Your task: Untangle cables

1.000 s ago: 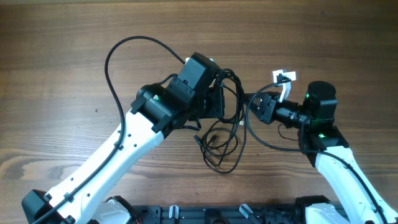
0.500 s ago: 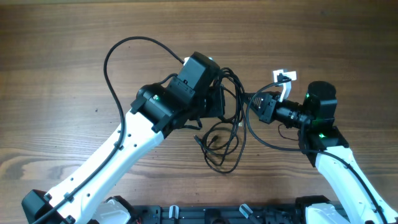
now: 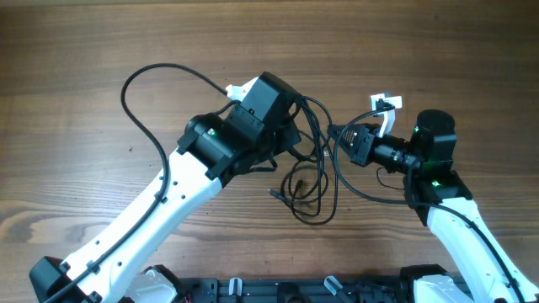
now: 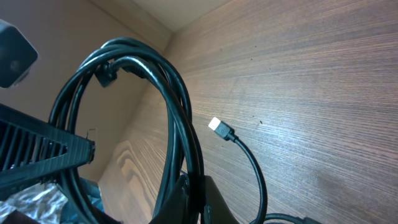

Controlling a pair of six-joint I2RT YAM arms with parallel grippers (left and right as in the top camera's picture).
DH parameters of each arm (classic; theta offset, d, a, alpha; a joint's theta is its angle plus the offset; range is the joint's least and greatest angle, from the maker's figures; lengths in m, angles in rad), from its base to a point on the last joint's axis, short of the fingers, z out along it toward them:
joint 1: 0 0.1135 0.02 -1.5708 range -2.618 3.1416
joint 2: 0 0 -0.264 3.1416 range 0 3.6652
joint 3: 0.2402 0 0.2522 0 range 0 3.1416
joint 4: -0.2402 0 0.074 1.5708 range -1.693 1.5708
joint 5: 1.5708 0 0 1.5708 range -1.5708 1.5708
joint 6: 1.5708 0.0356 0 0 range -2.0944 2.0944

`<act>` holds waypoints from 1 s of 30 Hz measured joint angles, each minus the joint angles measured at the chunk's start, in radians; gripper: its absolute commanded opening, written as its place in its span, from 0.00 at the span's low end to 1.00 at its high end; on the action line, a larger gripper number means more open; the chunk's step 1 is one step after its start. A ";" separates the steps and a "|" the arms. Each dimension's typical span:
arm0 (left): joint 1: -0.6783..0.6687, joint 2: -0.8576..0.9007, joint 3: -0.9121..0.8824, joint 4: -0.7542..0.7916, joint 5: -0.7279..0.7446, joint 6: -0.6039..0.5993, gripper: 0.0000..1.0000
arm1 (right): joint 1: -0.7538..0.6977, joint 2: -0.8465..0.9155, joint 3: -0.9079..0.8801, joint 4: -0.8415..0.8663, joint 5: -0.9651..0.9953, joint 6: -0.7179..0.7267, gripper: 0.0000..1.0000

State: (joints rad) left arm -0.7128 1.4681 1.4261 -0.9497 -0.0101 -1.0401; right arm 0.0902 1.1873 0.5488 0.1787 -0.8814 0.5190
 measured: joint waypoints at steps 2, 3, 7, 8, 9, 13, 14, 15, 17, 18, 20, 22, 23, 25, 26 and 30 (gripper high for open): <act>0.000 0.000 0.000 -0.005 -0.016 -0.045 0.04 | 0.000 0.000 0.000 0.000 0.000 0.000 0.04; 0.000 0.000 0.000 -0.007 -0.020 -0.062 0.04 | 0.000 0.000 0.000 0.000 0.000 0.000 0.04; 0.000 0.000 0.000 -0.012 -0.033 -0.105 0.04 | 0.000 0.000 0.000 0.000 0.000 0.000 0.04; 0.000 0.000 0.000 -0.021 -0.042 -0.130 0.04 | 0.000 0.000 0.000 0.000 0.000 0.000 0.04; 0.000 0.000 0.000 -0.029 -0.049 -0.150 0.04 | 0.000 0.000 0.000 0.000 0.000 0.000 0.04; 0.000 0.000 0.000 -0.061 -0.078 -0.244 0.04 | 0.000 0.000 0.000 -0.007 0.000 0.003 0.04; 0.000 0.000 0.000 -0.068 -0.083 -0.266 0.04 | 0.000 0.000 0.000 -0.008 0.000 0.003 0.04; 0.000 0.000 0.000 -0.073 -0.088 -0.288 0.04 | 0.000 0.000 0.000 -0.008 0.000 0.003 0.04; 0.000 0.000 0.000 -0.078 -0.095 -0.307 0.04 | 0.000 0.000 0.000 -0.008 0.000 0.003 0.05; 0.000 0.000 0.000 -0.082 -0.097 -0.312 0.04 | 0.000 0.000 0.000 -0.008 -0.001 0.003 0.13; 0.000 0.000 0.000 -0.089 -0.098 -0.320 0.04 | 0.000 0.000 0.000 -0.008 -0.001 0.006 0.39; 0.000 0.000 0.000 -0.096 -0.105 -0.311 0.04 | 0.000 0.000 0.000 -0.010 0.000 0.008 0.55; 0.000 0.000 0.000 -0.097 -0.108 -0.303 0.04 | 0.000 0.000 0.000 -0.010 0.000 0.006 0.62; 0.000 0.000 0.000 -0.098 -0.115 -0.279 0.04 | 0.000 0.000 0.000 -0.010 -0.001 0.009 0.71; 0.000 0.000 0.000 -0.099 -0.117 -0.266 0.04 | 0.000 0.000 0.000 -0.010 -0.001 0.010 0.72; 0.000 0.000 0.000 -0.102 -0.121 -0.219 0.04 | 0.000 0.000 0.000 -0.011 0.000 0.011 0.73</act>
State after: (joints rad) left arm -0.7124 1.4681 1.4261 -1.0515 -0.1307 -1.2594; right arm 0.0902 1.1873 0.5488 0.1680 -0.8818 0.5297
